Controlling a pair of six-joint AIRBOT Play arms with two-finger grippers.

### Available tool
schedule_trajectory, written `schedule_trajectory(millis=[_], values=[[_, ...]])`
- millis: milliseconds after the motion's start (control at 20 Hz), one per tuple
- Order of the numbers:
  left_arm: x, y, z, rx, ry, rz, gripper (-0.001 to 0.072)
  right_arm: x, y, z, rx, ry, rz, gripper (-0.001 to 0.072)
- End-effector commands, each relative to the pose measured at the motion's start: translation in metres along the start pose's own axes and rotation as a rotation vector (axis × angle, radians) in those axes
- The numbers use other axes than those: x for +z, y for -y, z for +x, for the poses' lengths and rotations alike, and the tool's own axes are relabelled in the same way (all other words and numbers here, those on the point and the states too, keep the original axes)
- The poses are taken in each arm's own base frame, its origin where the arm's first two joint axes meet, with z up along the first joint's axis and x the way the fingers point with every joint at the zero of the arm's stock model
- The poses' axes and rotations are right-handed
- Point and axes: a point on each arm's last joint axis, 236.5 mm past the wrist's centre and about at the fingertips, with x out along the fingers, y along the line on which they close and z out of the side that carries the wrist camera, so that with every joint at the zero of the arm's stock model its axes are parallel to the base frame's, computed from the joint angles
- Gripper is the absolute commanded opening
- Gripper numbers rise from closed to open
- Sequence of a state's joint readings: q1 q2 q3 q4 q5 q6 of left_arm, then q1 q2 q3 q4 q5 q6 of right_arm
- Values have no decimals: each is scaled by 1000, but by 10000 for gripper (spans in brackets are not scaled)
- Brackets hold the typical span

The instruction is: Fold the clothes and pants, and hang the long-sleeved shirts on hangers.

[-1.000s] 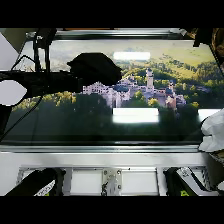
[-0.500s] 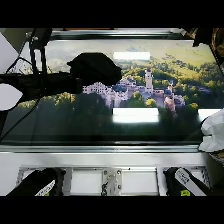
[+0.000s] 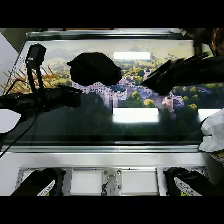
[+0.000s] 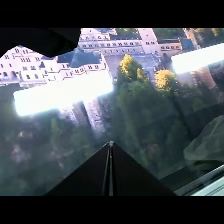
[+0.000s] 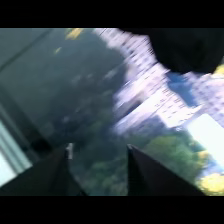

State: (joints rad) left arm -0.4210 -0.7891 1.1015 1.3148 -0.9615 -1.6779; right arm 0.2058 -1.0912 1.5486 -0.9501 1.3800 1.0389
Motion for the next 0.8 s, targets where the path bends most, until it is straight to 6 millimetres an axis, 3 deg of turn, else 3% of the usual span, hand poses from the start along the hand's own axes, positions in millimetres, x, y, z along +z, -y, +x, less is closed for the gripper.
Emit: schedule_trajectory(millis=[0,50,100,750], values=[[-3,1,-7,-9,27,-2,15,-33,-37,41,94,-129,-51,149],[-2,2,-9,-11,33,0,14,-36,-39,43,107,-143,-50,36],[-1,3,-12,-14,41,2,15,-37,-40,43,109,-148,-49,15],[0,5,-16,-17,50,6,15,-38,-37,45,107,-150,-44,16]])
